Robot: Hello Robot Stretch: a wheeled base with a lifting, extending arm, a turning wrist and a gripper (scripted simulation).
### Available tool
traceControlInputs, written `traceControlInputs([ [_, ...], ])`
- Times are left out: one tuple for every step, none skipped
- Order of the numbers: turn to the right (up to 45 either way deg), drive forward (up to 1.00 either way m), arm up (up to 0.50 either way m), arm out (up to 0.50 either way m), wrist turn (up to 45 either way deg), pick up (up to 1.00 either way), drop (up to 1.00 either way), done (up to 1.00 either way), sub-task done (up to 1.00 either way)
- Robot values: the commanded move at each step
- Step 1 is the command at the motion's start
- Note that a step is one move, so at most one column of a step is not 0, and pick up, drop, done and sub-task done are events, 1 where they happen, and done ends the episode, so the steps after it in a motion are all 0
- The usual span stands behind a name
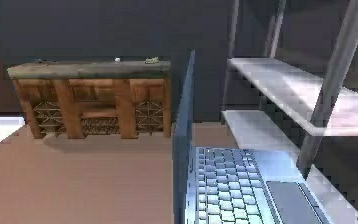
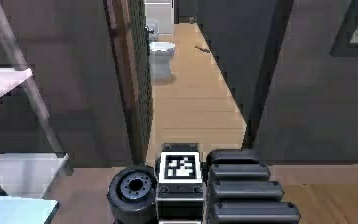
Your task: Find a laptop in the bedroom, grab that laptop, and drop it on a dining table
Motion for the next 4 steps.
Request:
traceControlInputs([
  [-45.0, 0.00, 0.00, 0.00, 0.0, 0.00, 0.00, 0.00, 0.00],
  [-45.0, 0.00, 0.00, 0.00, 0.0, 0.00, 0.00, 0.00, 0.00],
  [-3.0, 0.00, 0.00, 0.00, 0.0, 0.00, 0.00, 0.00, 0.00],
  [45.0, 0.00, 0.00, 0.00, 0.0, 0.00, 0.00, 0.00, 0.00],
])
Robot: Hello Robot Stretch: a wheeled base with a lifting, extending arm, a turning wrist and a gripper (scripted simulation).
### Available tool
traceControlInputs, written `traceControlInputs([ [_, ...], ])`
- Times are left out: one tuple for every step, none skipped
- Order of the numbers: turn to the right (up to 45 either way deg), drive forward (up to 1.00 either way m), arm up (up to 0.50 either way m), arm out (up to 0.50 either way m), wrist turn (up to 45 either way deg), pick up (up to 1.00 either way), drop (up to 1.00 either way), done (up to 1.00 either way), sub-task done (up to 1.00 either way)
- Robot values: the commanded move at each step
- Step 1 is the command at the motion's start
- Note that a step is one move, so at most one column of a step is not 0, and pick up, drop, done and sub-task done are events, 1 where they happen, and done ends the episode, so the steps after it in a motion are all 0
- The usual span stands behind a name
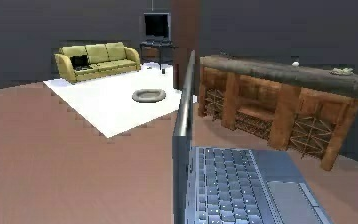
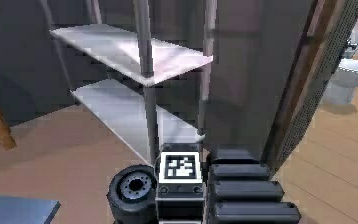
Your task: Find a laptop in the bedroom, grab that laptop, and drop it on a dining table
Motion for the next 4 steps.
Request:
traceControlInputs([
  [45.0, 0.00, 0.00, 0.00, 0.0, 0.00, 0.00, 0.00, 0.00],
  [3.0, 0.00, 0.00, 0.00, 0.0, 0.00, 0.00, 0.00, 0.00],
  [-45.0, 0.00, 0.00, 0.00, 0.0, 0.00, 0.00, 0.00, 0.00],
  [-45.0, 0.00, 0.00, 0.00, 0.0, 0.00, 0.00, 0.00, 0.00],
])
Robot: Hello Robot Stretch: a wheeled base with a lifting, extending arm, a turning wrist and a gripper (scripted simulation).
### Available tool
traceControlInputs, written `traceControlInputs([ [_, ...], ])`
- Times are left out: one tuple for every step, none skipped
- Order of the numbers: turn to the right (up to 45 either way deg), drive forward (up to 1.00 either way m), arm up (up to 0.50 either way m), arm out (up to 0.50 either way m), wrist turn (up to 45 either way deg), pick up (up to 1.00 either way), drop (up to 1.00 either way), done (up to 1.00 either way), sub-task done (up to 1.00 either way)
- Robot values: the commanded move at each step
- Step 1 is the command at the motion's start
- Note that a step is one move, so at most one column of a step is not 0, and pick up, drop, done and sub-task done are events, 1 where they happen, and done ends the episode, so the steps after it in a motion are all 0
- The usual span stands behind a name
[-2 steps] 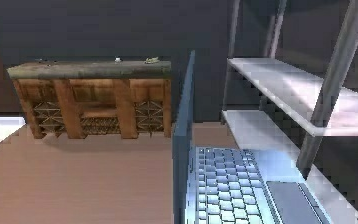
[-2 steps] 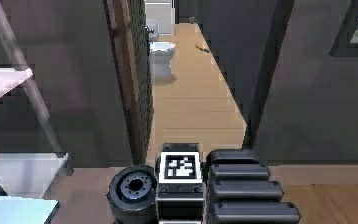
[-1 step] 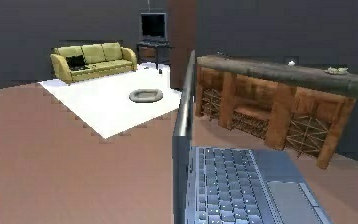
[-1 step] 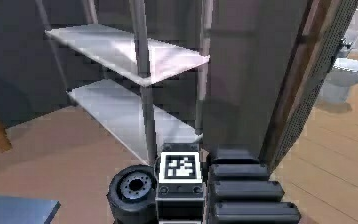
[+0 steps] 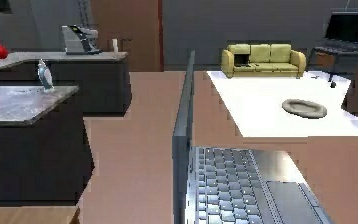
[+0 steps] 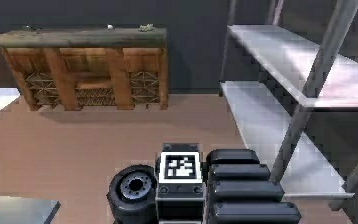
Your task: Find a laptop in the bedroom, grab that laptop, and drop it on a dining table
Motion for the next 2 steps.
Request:
traceControlInputs([
  [-6.0, 0.00, 0.00, 0.00, 0.0, 0.00, 0.00, 0.00, 0.00],
  [45.0, 0.00, 0.00, 0.00, 0.0, 0.00, 0.00, 0.00, 0.00],
])
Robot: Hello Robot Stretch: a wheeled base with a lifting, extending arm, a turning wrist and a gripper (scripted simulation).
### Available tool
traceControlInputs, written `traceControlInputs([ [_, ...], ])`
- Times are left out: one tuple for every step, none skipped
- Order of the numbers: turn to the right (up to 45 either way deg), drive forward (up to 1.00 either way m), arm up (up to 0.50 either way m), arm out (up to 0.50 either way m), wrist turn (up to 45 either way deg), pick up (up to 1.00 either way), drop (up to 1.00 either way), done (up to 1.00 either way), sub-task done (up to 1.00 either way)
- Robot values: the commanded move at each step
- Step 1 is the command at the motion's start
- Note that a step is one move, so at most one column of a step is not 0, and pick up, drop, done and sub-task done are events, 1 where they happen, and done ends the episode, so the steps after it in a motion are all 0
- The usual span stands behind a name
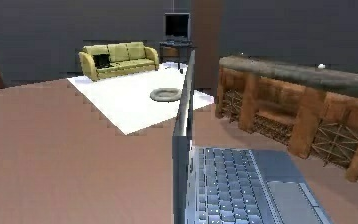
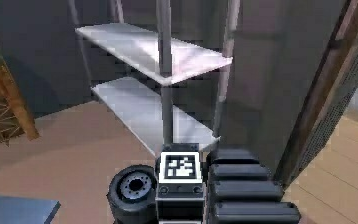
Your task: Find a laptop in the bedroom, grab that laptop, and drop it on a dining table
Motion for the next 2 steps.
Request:
traceControlInputs([
  [45.0, 0.00, 0.00, 0.00, 0.0, 0.00, 0.00, 0.00, 0.00],
  [15.0, 0.00, 0.00, 0.00, 0.0, 0.00, 0.00, 0.00, 0.00],
])
